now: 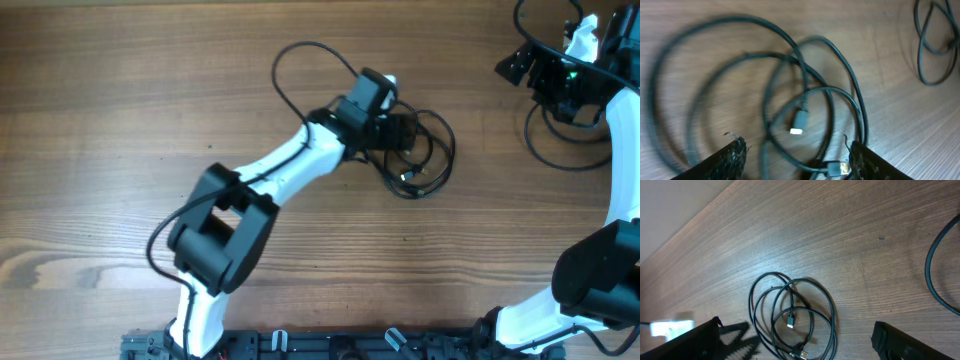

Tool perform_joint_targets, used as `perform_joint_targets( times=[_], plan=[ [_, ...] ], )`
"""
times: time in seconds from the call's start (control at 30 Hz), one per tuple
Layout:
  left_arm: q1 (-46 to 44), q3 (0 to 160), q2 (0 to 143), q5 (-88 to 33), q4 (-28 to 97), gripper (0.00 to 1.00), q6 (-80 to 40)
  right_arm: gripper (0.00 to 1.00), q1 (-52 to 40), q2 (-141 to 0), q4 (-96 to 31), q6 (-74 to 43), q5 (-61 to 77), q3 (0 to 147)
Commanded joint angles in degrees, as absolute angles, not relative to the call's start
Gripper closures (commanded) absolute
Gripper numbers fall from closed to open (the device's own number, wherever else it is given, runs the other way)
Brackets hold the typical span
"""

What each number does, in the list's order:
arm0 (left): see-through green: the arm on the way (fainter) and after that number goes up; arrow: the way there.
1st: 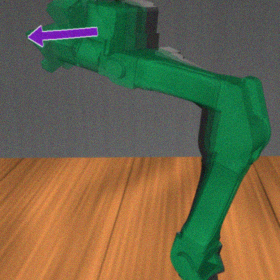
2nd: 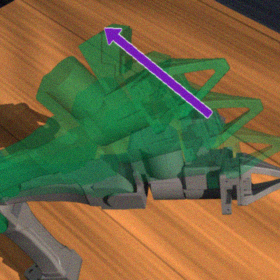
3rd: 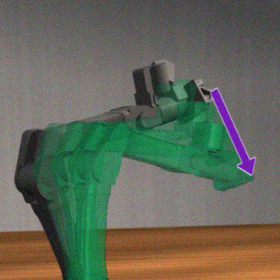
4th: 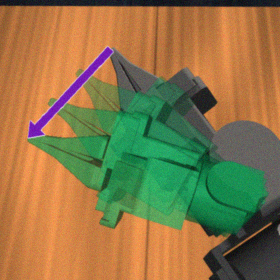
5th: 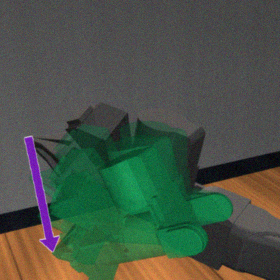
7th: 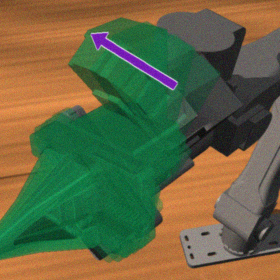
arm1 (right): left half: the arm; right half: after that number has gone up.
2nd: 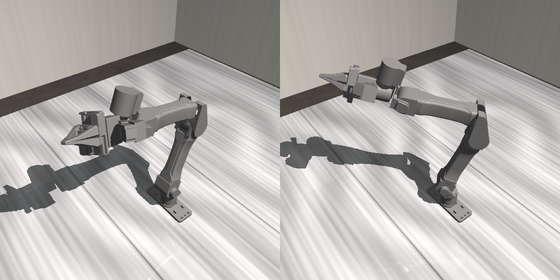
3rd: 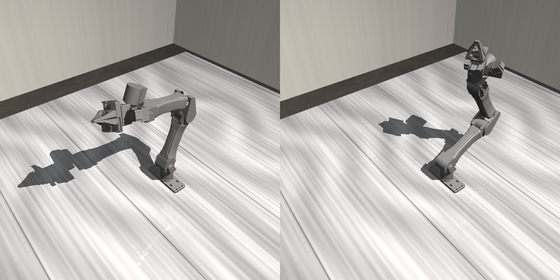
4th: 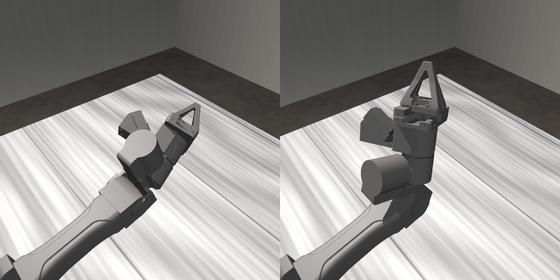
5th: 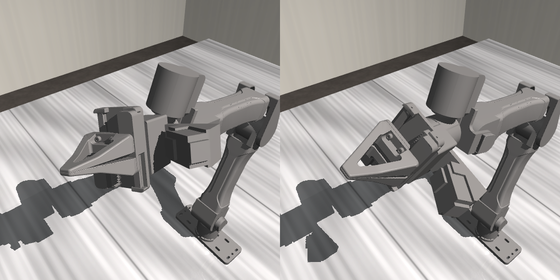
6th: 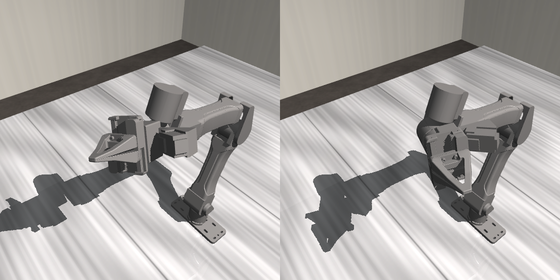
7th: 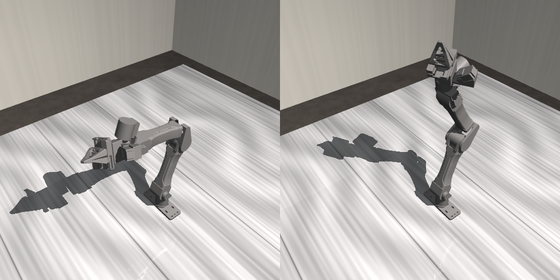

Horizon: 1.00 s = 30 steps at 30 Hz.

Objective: Untangle cables

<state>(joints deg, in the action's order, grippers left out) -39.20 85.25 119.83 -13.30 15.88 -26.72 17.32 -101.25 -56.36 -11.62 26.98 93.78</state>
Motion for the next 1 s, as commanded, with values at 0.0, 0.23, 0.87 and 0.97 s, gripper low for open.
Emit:
perform_joint_targets(
  times=[0.0,0.23,0.87,0.97],
  plan=[
    [-41.3,85.6,122.96,-12.47,13.78,0.36,-27.73,0.01,17.26,-101.8,-57.06,-10.44,27.83,93.3],
    [-42.39,85.6,124.7,-5.34,11.27,0.37,-27.38,0.0,17.26,-101.8,-57.17,-10.37,27.86,93.3],
    [-42.11,85.52,127.33,-3.97,10.07,0.45,-22.7,0.01,17.26,-101.8,-57.84,-8.93,26.57,93.3],
    [-42.11,85.52,127.33,-3.97,10.7,0.53,-22.7,0.01,17.26,-101.8,-57.84,-8.93,26.57,93.3]
  ],
)
